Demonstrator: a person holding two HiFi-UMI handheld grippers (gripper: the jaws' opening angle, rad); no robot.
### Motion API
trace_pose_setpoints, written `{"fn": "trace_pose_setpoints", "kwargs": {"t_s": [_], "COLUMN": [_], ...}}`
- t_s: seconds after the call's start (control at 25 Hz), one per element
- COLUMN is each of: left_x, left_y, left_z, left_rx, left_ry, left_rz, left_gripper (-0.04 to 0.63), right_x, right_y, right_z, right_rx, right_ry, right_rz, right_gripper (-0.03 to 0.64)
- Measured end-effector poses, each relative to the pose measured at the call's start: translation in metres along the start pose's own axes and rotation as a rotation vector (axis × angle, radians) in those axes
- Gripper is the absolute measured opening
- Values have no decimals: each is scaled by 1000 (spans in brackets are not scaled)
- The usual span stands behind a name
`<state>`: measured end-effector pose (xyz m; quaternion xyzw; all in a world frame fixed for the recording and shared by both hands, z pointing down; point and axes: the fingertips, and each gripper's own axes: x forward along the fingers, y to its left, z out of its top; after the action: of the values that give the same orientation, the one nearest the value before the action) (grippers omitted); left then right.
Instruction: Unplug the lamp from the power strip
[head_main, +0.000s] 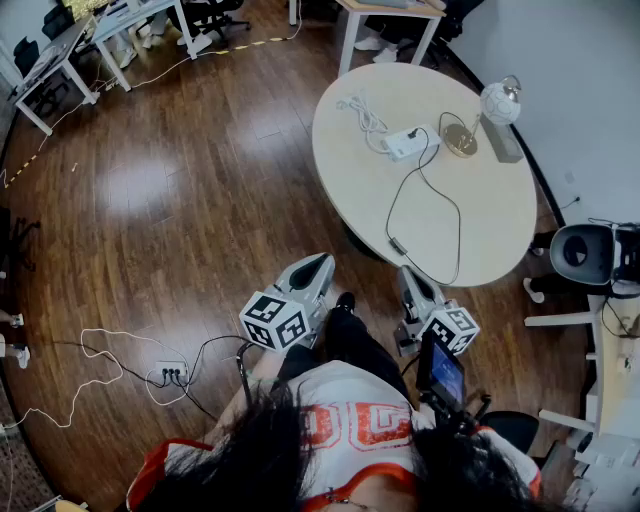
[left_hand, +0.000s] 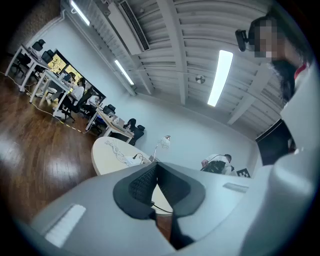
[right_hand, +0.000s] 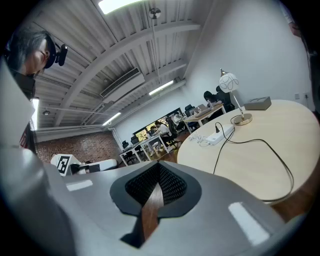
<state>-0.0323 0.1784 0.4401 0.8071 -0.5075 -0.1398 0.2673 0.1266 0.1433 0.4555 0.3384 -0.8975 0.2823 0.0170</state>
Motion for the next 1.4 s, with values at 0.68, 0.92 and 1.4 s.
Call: {"fn": "trace_pose_setpoints", "kwargs": {"t_s": [0.68, 0.92, 1.4], "left_x": [189, 213, 328], "left_y": [-8, 12, 56], "left_z": [24, 27, 16], "left_rx": [40, 17, -5], "left_ry": [128, 198, 396], "left_rz": [-76, -110, -254], "left_gripper": [0, 0, 0], "right_x": [73, 97, 141], "right_y": [-131, -138, -205], "right_z": [96, 96, 119], "right_rx": [-133, -73, -37], "right_ry": [87, 74, 83], "right_rz": [-43, -58, -227], "right_gripper": [2, 2, 2]}}
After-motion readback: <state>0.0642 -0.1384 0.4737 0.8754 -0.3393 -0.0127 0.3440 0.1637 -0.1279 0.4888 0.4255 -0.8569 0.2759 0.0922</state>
